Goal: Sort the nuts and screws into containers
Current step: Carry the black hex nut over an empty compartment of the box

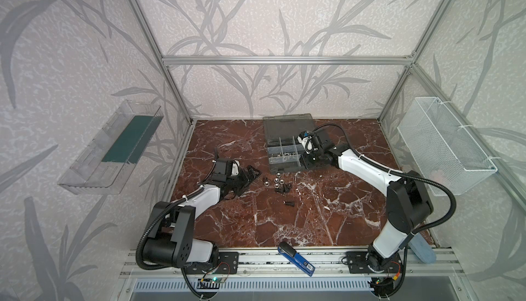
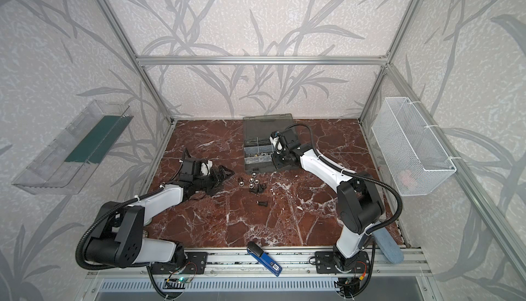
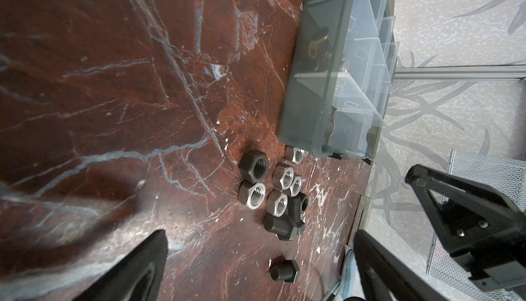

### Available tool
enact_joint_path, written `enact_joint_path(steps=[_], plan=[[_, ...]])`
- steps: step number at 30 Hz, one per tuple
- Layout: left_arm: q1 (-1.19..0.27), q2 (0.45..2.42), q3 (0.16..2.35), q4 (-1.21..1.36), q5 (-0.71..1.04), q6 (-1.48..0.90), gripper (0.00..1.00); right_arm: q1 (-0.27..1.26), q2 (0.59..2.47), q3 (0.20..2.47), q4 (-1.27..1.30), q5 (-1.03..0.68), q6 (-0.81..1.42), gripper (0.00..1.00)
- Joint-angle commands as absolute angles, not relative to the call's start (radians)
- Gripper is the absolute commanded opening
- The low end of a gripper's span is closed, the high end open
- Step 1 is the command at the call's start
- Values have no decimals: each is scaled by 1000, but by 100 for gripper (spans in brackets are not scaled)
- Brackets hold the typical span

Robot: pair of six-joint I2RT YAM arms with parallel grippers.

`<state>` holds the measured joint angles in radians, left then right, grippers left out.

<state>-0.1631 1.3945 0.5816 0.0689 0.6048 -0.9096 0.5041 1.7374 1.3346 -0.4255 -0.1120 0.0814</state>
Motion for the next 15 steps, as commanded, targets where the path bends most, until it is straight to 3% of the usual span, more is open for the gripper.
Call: enact_joint_path(steps=[1,15], plan=[[-167,1370,588,81,610,-912,100,459,1782,1426,-429,-94,68,0],[-167,1362,592,76,603,-918,100,407,2088,1722,-493,-31,49,0]])
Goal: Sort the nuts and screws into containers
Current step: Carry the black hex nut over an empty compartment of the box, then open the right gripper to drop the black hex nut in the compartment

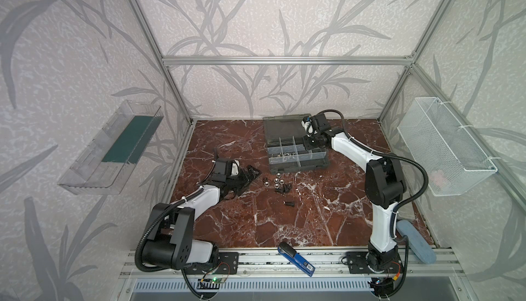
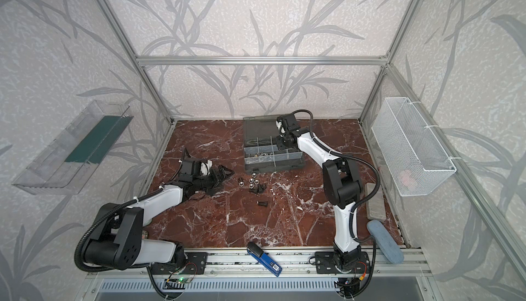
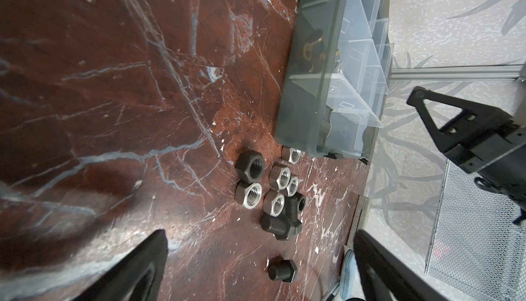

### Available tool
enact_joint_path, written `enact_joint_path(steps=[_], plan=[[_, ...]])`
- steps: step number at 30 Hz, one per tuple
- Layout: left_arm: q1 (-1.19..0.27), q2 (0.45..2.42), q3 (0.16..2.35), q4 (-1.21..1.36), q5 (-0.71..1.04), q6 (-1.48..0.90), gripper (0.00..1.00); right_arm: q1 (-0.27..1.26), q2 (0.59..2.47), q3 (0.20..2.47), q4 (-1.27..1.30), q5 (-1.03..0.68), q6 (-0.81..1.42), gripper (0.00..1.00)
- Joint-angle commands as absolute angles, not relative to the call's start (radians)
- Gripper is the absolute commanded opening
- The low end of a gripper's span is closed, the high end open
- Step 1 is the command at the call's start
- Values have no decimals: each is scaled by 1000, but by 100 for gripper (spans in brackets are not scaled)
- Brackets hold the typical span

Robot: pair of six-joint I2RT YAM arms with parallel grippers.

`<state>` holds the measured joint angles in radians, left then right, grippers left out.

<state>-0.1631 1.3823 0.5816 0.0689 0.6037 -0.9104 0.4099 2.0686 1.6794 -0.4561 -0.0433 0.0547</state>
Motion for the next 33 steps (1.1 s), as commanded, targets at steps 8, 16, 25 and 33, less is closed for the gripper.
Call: enact_joint_path(steps=[8,16,25,33], plan=[[-167,1353,594,63,597,-913,99,407,2123,1722,-492,-2,42,0],[-167,1357,595,65,600,-914,99,407,2135,1729,-504,-3,35,35],[-167,1364,595,69,601,-914,99,406,2084,1739,-552,-48,2,47],[-167,1368,597,74,601,-915,99,445,1882,1558,-560,-232,-16,48]])
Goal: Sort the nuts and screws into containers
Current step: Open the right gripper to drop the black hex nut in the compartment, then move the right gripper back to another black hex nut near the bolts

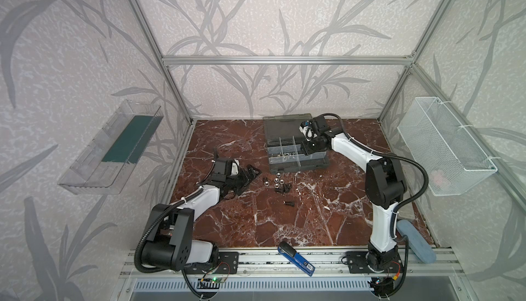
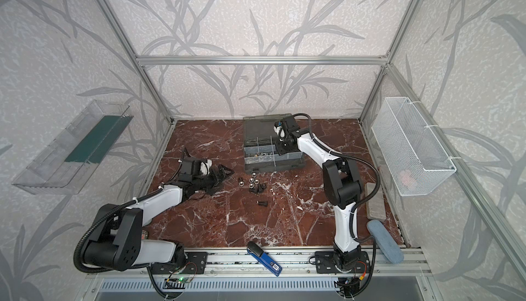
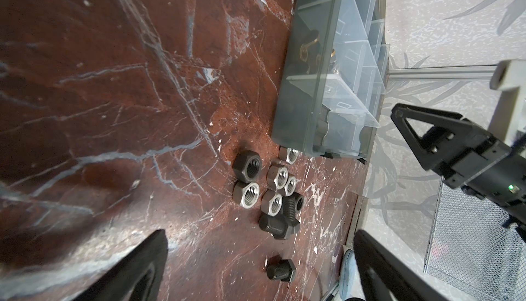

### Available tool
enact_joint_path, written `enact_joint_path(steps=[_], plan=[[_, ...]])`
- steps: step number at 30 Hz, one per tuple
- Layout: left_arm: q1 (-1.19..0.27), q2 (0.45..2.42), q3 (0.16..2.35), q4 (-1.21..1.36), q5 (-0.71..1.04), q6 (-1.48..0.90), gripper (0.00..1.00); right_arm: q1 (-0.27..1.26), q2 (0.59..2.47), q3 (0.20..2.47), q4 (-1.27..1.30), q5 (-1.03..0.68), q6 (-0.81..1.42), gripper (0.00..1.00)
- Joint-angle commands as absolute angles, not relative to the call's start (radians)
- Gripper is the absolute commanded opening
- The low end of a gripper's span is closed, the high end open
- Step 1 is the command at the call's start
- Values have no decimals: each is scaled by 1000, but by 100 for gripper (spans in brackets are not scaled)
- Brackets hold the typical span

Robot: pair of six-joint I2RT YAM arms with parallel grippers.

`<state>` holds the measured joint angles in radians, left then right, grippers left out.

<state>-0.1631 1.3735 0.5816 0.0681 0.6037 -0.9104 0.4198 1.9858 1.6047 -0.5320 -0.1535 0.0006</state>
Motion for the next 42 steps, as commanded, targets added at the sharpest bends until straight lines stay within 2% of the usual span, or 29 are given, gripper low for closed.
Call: enact_joint_path(steps=[1,8,15,29,42], plan=[[-167,1369,597,75,601,-915,100,461,1855,1525,-558,-232,-18,48],[-167,1380,595,89,610,-917,100,590,1739,1328,-517,-151,17,48],[-167,1392,598,93,619,-914,99,679,1767,1212,-417,-84,84,48],[-167,1394,592,94,615,-913,99,712,1898,1217,-358,-31,129,47],[-167,1411,593,102,617,-914,99,767,1943,1231,-364,-5,131,47]])
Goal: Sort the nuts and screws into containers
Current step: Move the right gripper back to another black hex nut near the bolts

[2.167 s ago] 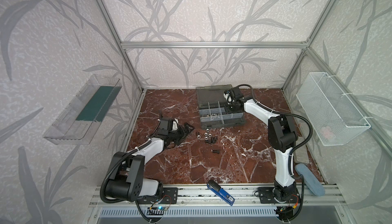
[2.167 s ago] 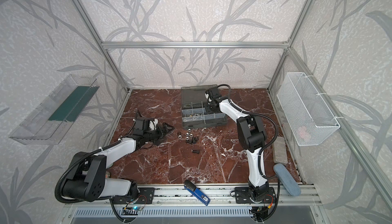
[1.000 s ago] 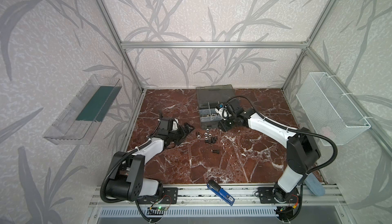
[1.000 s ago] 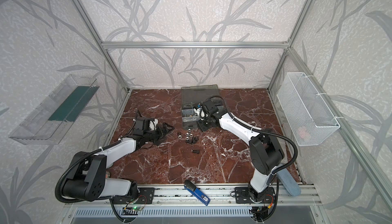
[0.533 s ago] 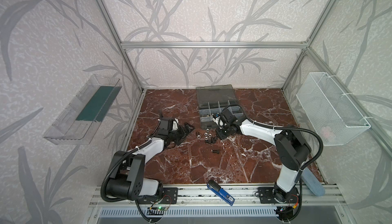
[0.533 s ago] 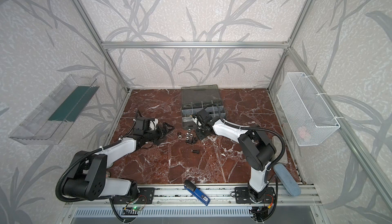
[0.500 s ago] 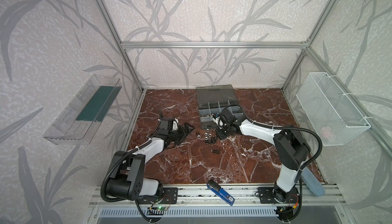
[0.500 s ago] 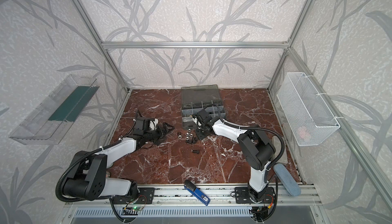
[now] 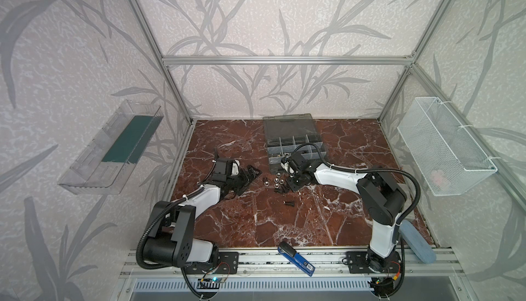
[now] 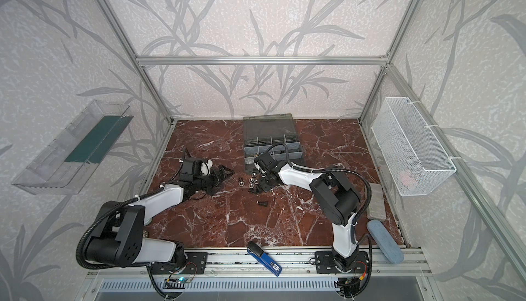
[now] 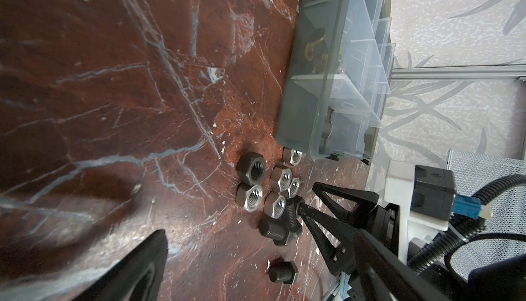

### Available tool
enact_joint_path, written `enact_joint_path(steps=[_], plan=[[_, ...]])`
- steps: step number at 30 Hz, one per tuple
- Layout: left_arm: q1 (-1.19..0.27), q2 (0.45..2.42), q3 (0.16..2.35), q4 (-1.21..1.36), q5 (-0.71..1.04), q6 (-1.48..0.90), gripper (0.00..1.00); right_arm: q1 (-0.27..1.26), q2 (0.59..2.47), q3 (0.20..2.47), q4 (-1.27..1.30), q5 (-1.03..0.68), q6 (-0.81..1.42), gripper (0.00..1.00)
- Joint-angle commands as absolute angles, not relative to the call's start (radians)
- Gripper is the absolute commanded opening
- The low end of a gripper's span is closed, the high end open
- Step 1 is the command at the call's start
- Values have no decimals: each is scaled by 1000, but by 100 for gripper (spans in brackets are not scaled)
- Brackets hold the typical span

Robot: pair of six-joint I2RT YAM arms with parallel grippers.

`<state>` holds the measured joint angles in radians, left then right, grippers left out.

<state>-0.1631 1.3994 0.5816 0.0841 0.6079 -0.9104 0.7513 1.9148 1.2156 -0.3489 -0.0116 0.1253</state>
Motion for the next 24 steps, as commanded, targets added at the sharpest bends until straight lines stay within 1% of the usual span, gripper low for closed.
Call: enact_joint_path(steps=[1,5,6,9,11,16,21,24], plan=[[-167,1411,592,104,618,-915,99,770,1943,1231,-365,-4,131,47],[-167,1416,592,106,619,-915,100,778,1940,1229,-375,4,130,46],[-167,1416,592,106,621,-916,99,778,1940,1228,-377,7,129,44],[-167,1418,592,107,621,-917,100,778,1947,1231,-400,36,128,31],[-167,1416,592,106,619,-916,99,777,1949,1230,-418,74,123,28],[-167,1415,593,104,618,-916,99,775,1947,1230,-455,144,114,26],[-167,1415,594,104,617,-918,100,767,1935,1219,-459,164,112,22],[-167,1419,596,103,619,-918,99,762,1925,1211,-463,190,125,22]])
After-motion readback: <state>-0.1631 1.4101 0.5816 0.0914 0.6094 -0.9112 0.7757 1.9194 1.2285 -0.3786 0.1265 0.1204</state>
